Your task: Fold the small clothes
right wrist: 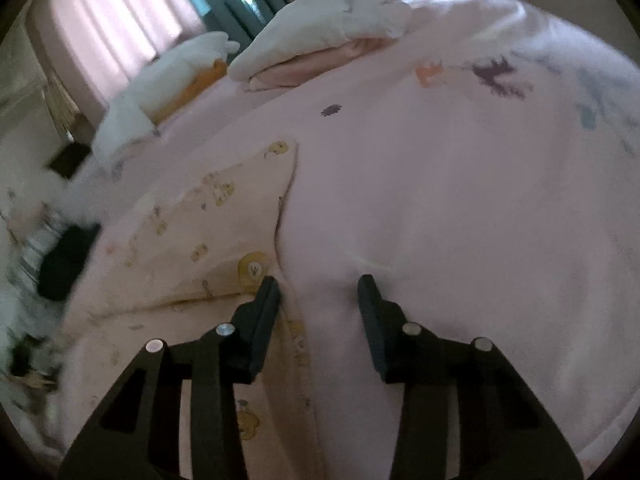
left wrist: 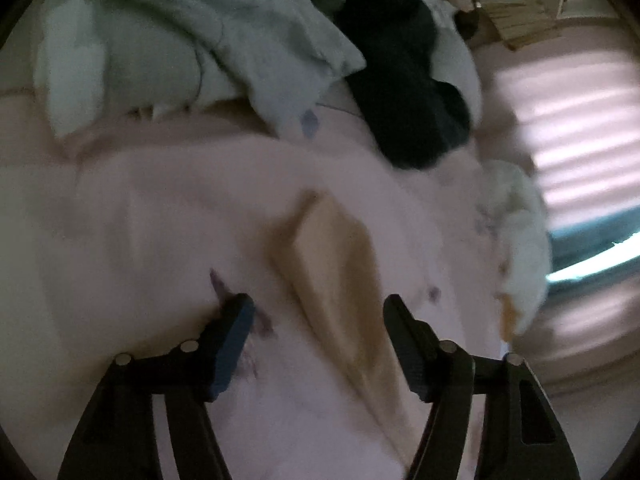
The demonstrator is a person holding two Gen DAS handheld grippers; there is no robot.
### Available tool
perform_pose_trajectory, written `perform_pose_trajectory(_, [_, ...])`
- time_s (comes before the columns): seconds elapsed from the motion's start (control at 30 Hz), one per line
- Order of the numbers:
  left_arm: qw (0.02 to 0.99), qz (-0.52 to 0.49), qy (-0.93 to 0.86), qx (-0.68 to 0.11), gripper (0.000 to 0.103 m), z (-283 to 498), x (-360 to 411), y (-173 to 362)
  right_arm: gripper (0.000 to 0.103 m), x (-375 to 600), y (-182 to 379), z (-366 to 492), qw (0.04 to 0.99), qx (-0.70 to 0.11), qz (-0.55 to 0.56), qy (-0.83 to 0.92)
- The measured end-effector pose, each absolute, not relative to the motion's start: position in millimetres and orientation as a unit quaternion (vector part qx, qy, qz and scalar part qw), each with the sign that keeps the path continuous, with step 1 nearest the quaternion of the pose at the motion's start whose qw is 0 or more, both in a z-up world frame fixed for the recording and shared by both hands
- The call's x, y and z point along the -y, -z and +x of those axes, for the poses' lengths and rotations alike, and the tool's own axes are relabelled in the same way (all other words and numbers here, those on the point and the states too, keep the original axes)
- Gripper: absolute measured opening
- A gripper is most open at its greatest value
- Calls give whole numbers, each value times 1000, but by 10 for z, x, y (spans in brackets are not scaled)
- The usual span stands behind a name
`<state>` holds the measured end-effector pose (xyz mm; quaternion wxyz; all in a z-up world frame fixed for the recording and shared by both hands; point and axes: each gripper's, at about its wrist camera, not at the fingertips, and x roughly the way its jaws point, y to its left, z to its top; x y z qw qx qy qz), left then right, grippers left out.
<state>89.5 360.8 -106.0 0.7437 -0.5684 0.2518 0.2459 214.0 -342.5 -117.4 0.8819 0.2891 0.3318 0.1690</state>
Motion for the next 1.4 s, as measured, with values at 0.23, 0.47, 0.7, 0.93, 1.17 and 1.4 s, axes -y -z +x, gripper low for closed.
perform_pose_trajectory(0.23, [761, -474, -309, -318, 17, 1246, -3607, 1003, 40, 3485, 1198, 2159, 869, -333, 299, -211])
perform_pose_trajectory(0.47, [768, -413, -357, -335, 7, 1345, -3464, 806, 22, 3461, 1200, 2181, 875, -335, 281, -208])
perform_pose_trajectory(0.7, [850, -275, -338, -294, 7, 1483, -2800, 17, 10, 3504, 1241, 2207, 866, -338, 294, -221])
perform_pose_trajectory(0.93, [895, -275, -232, -262, 6, 1716, -2055, -615, 34, 3498, 1270, 2239, 844, -324, 324, -280])
perform_pose_trajectory(1.17, [909, -260, -196, -261, 6, 1925, -1425, -844, 83, 3128, 1096, 2313, 823, -330, 234, -400])
perform_pose_trajectory(1.4, [937, -182, -164, -250, 7, 2094, -516, -936, 12, 3156, 1159, 2422, 833, -353, 238, -355])
